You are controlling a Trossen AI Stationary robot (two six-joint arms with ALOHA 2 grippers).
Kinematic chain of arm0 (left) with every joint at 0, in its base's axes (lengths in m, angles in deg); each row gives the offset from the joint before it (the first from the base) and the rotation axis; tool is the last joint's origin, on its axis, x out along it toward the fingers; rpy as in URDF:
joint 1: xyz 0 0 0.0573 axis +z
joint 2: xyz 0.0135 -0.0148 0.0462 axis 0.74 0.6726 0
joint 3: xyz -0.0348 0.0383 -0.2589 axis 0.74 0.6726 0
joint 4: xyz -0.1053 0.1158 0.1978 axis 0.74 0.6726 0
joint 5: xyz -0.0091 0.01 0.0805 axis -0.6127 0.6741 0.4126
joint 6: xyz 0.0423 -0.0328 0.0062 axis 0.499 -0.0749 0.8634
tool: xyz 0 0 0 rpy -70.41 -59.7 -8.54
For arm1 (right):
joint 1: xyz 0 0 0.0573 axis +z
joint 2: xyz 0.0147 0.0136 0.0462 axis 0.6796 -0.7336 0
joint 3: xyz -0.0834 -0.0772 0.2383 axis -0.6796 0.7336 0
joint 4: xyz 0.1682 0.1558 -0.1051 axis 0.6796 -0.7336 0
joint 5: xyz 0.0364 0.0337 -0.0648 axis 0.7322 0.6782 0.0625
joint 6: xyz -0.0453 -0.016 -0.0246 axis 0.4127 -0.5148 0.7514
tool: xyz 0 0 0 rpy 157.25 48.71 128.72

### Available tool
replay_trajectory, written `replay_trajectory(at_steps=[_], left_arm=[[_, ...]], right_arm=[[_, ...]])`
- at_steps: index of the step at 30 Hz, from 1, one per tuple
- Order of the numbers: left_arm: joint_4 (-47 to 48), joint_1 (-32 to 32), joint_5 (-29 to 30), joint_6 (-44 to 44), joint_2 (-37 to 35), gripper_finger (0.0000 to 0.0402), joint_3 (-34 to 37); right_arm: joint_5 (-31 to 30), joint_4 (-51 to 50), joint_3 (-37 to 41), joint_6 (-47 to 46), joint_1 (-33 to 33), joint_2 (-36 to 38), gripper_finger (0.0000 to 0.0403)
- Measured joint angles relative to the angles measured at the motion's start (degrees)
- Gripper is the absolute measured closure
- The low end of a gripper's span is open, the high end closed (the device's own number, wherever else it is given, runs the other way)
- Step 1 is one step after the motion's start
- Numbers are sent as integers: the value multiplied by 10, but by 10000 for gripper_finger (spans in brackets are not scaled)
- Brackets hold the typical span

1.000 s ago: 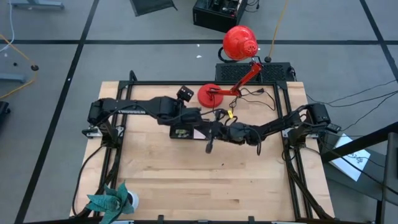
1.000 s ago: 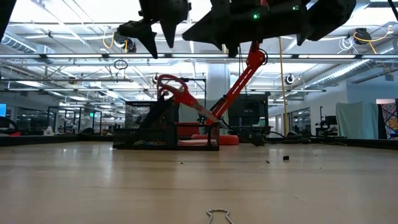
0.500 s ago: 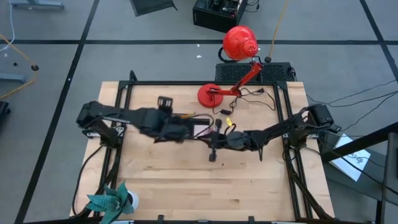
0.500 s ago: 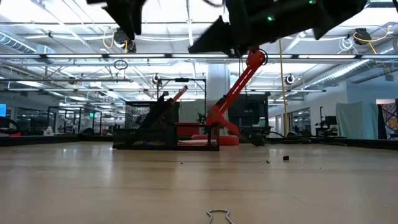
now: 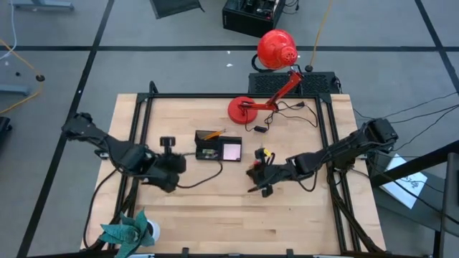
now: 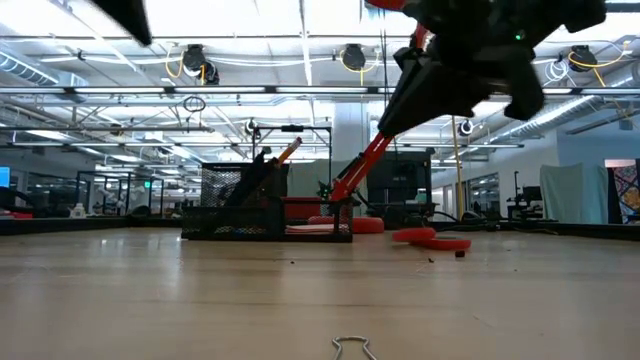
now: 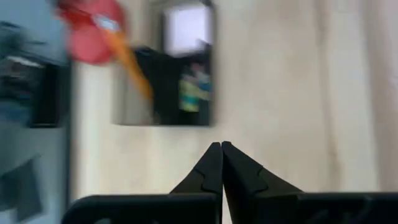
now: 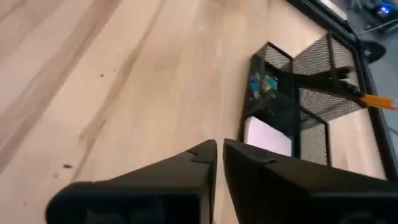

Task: Pick and place office supplies into organizer
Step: Put the red scissor into the mesh desk organizer

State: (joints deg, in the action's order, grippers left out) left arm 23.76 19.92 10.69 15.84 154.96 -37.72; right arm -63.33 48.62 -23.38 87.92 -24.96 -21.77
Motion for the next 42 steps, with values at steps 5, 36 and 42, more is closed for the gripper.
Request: replay_trajectory(at_steps=[5, 36, 42], left_arm=[[-164, -4, -69, 61, -25, 374, 126], [-756, 67, -98, 258, -20, 391, 418], [-753, 66, -99, 243, -20, 375, 418]], right_arm=[[-1, -8, 0, -80, -8, 1, 358], [-114, -78, -38, -178, 55, -172, 188], [-150, -145, -83, -182, 59, -225, 197]])
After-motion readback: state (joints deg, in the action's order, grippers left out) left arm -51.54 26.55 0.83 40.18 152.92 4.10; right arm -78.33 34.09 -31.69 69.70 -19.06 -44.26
